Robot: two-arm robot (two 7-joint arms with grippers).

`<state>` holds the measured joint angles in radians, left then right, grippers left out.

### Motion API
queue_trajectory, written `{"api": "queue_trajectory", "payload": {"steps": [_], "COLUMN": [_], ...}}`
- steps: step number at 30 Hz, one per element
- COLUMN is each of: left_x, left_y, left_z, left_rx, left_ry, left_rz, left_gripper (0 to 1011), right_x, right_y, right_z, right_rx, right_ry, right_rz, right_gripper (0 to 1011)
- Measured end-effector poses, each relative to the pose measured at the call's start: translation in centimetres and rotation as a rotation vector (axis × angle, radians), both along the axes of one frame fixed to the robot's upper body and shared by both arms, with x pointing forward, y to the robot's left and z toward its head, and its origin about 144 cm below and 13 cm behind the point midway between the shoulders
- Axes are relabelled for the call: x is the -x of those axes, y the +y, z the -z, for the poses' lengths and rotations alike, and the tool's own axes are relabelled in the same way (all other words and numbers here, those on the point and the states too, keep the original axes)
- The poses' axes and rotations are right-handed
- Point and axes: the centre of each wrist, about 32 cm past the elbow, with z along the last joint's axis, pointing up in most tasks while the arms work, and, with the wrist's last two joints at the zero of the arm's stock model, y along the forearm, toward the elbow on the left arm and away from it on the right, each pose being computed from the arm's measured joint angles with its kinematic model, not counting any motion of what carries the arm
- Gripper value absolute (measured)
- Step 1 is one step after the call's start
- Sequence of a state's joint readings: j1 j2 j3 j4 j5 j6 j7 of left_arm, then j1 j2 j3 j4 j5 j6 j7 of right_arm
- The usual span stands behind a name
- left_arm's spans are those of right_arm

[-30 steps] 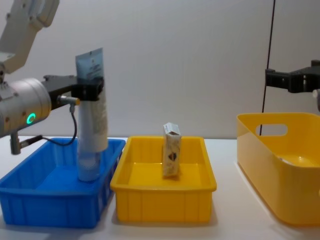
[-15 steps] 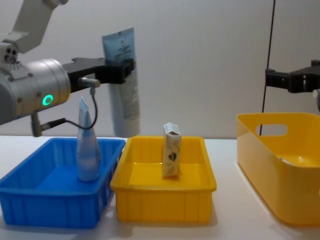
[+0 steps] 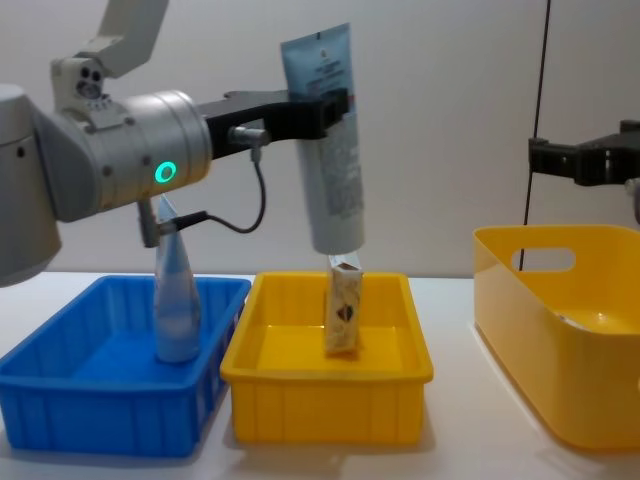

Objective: Bimanual collaborative sorting of washing and personal care products

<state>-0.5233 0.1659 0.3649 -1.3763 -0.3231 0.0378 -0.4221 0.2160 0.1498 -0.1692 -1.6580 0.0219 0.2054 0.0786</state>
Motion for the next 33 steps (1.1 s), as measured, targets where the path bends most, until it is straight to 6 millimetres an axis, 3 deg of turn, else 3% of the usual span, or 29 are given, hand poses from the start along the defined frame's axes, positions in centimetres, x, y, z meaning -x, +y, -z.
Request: {"api": "queue_trajectory", "payload": {"steps": [21,33], "left_x": [-0.6,-0.7], "left_y": [-1.4,-1.7], "left_z": [-0.5,-0.6], "left_rx": [0.012,0.014], "left_ry": [-0.008,-0.009], "left_rz": [0.072,0.083], "left_gripper": [202,202], "right_x": [0.7,0.2], "right_y": [-0.5,0.6], "right_z": [-0.3,-0.2], "right_rx": [0.023,0.069], "right_ry": [0.038,0.066], "right_rz": [-0.208,-0.326], "right_gripper": [1004,1004]}}
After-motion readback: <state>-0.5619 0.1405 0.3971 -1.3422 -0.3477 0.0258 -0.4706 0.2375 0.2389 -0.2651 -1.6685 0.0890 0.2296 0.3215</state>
